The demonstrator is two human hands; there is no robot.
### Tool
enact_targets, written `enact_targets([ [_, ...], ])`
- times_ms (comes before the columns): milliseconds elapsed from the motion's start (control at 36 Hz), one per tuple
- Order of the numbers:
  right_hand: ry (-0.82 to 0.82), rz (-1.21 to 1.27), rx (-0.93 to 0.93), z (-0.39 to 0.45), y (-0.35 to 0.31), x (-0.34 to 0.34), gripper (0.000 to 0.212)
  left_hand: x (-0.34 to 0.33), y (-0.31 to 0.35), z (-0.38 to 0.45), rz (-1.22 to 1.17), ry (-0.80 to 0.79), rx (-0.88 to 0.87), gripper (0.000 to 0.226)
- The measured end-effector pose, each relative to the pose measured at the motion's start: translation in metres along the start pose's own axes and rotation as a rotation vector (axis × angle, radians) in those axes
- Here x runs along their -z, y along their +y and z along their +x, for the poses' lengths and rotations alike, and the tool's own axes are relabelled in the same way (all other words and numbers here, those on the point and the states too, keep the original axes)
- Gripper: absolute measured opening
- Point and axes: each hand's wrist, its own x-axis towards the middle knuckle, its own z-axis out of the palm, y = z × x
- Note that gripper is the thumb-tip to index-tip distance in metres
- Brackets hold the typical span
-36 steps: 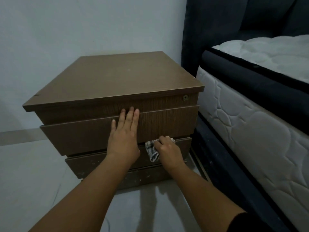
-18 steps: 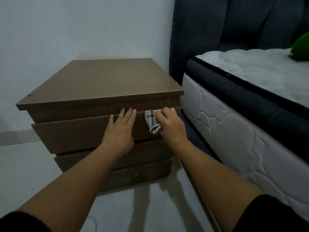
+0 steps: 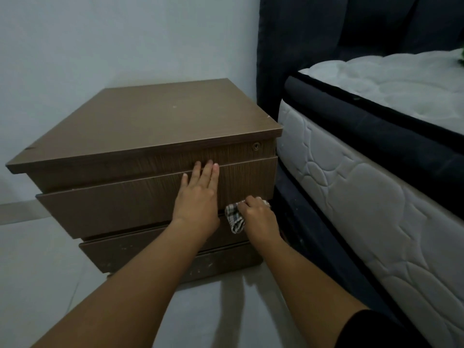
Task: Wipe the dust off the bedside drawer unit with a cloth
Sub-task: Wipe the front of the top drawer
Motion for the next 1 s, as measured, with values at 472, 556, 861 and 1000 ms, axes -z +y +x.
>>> enact_targets([
  [472, 0.241, 0.020, 0.062, 0.031, 0.039, 0.083, 0.023, 0.011, -0.006, -0.001, -0.046, 0.002, -0.073, 0.086],
  [556, 0.213, 0.026, 0.025, 0.039, 0.049, 0.083, 0.023, 0.009, 0.004, 0.004, -0.059, 0.013, -0.089, 0.085],
  [861, 0.044, 0.062, -0.082, 0.005, 0.042, 0.029, 0.020, -0.004, 0.017, 0.012, -0.014, 0.052, -0.061, 0.093],
  [1000, -0.185, 0.021, -0.146, 0.000, 0.039, 0.025, 0.028, -0.010, 0.016, 0.014, -0.007, 0.050, -0.063, 0.100],
])
